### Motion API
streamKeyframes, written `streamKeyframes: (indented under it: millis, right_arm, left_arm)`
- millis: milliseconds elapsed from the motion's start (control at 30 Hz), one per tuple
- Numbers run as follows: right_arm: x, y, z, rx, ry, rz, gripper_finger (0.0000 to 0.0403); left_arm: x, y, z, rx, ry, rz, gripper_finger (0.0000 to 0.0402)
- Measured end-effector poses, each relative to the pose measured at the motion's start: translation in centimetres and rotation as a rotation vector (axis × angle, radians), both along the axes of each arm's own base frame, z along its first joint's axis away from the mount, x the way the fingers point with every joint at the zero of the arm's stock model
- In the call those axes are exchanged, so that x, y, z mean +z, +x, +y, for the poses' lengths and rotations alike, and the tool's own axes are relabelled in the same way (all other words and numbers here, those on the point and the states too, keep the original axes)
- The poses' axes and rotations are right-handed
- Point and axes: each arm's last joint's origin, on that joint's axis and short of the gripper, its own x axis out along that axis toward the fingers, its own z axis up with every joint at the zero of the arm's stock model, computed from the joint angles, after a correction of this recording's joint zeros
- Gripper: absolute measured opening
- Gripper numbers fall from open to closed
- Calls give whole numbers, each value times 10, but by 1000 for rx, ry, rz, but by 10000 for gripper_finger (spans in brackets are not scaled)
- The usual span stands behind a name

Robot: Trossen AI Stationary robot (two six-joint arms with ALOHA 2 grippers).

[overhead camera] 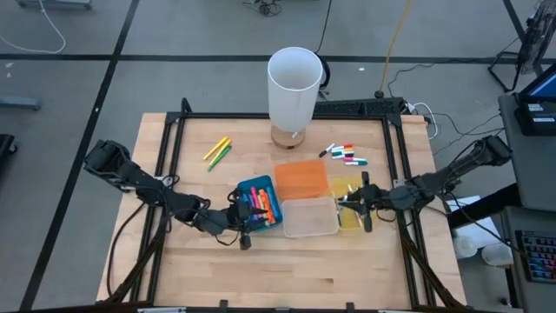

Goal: Pick & Place Markers
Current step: Put the blue marker pen into the yellow bin, then adjust the bins on the table

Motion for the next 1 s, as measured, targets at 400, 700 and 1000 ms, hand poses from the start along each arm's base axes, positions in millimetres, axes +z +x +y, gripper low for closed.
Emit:
streamKeyframes:
  millis: [400,700,1000]
  right_arm:
    - [-30,-14,-8,-56,92,133,147]
    - [-6,-9,-3,-5,1,75,184]
    - [-2,-12,-2,-389,-59,596,12]
  left_arm:
    - [-1,1,3,14,-61,5,108]
    - [-8,-2,4,16,-44,80,106]
    - [-12,-3,5,50,-91,102,108]
